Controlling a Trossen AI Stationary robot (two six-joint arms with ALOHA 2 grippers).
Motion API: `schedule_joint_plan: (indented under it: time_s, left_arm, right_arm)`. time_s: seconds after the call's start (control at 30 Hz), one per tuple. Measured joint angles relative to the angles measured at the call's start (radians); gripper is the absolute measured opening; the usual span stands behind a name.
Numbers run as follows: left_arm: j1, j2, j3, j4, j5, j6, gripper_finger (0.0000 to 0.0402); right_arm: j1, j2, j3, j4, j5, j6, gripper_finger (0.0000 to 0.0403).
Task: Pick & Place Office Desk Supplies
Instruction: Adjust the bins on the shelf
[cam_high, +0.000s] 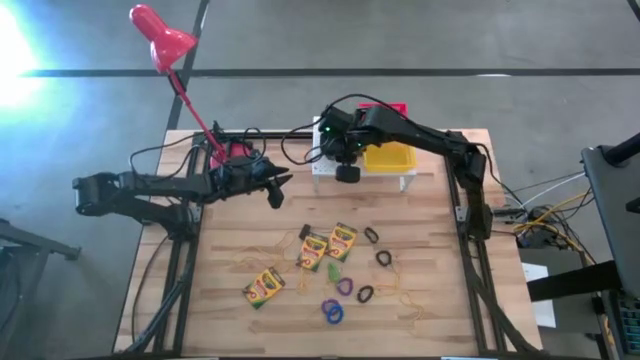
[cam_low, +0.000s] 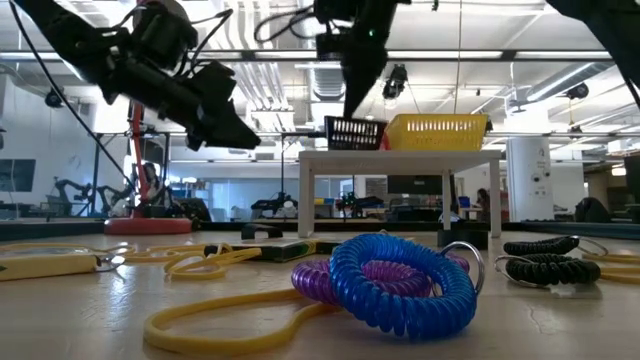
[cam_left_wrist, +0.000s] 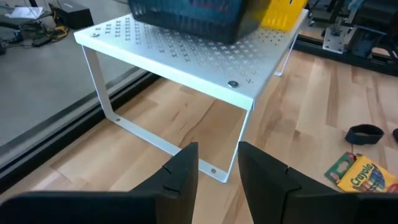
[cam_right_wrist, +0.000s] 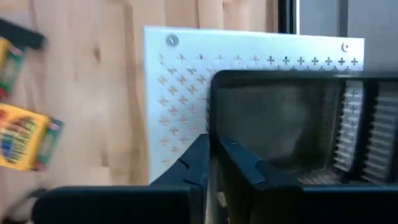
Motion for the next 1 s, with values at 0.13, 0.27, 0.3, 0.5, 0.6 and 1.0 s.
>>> schedule_joint_plan:
  time_s: [0.13, 0.27, 0.3, 0.5, 0.6, 1.0]
  left_arm:
    - [-0.001, 0.0, -0.012, -0.001, 0.0, 0.0, 0.0118]
    - [-0.001, 0.0, -0.021, 0.006, 0.0, 0.001, 0.0118]
    - [-0.001, 0.0, -0.022, 0.006, 0.0, 0.001, 0.0118]
    - [-0.001, 0.0, -0.025, 0.006, 0.0, 0.0, 0.0118]
    - [-0.001, 0.0, -0.025, 0.006, 0.0, 0.0, 0.0118]
    - [-0.035, 0.0, -0.025, -0.001, 0.0, -0.053, 0.0118]
  right_arm:
    - [0.016, -0.005, 0.044, -0.013, 0.0, 0.073, 0.0011]
    - [0.017, -0.008, 0.05, -0.012, 0.0, 0.069, 0.001]
    - [0.017, -0.009, 0.044, -0.007, 0.004, 0.068, 0.001]
    - [0.012, 0.002, 0.001, 0.041, 0.011, 0.046, 0.0021]
    - [0.008, 0.0, -0.007, 0.056, 0.011, 0.051, 0.0045]
    - [-0.012, -0.086, 0.091, -0.13, 0.117, 0.096, 0.0121]
